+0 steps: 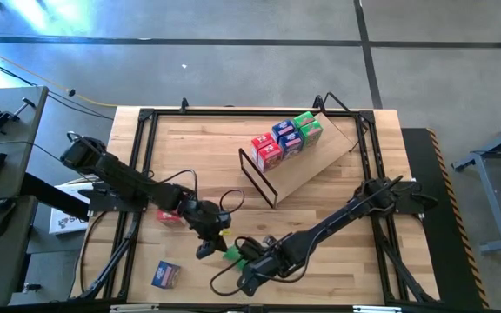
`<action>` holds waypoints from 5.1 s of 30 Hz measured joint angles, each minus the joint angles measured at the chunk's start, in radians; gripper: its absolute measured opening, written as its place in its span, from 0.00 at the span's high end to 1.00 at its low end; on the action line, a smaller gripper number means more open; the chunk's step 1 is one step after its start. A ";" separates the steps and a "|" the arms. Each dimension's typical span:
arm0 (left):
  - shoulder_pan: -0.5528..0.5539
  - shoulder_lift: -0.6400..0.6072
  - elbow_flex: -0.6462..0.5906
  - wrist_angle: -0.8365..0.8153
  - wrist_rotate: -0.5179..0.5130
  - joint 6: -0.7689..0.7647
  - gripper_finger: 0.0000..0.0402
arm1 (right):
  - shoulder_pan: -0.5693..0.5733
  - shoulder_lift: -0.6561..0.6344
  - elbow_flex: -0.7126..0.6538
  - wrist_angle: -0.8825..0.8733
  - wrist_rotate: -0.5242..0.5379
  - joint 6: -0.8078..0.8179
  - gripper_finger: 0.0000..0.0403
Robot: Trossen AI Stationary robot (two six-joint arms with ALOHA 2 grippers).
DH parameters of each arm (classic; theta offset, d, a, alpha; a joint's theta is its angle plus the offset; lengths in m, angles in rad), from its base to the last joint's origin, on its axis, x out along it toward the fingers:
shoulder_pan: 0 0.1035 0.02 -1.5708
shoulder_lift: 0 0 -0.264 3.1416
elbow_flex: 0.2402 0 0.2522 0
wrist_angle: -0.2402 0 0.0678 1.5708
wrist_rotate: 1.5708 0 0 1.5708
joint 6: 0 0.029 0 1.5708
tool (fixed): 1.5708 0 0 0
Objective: Stack cereal on shelf
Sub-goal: Put the green cereal box on the shelf aligned with the other green cereal boxes
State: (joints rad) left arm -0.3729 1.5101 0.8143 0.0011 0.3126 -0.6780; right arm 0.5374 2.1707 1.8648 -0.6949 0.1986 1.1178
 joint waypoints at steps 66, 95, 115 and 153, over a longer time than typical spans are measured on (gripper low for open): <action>-0.184 -0.314 -0.441 0.539 -0.562 0.238 0.71 | -0.010 -0.003 0.196 0.002 0.151 -0.489 0.22; -0.187 -0.314 -0.441 0.572 -0.605 0.340 0.71 | -0.009 -0.004 0.197 0.131 0.018 -0.496 0.01; -0.198 -0.314 -0.441 0.568 -0.605 0.340 0.71 | -0.034 0.066 0.196 -0.066 0.082 -0.400 0.01; -0.163 -0.330 -0.440 0.568 -0.577 0.345 0.71 | -0.051 0.109 0.196 -0.064 0.029 -0.450 0.54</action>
State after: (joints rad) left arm -0.5363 1.1801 0.3738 0.5694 -0.2648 -0.3330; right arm 0.4866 2.2797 2.0613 -0.7590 0.2278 0.6674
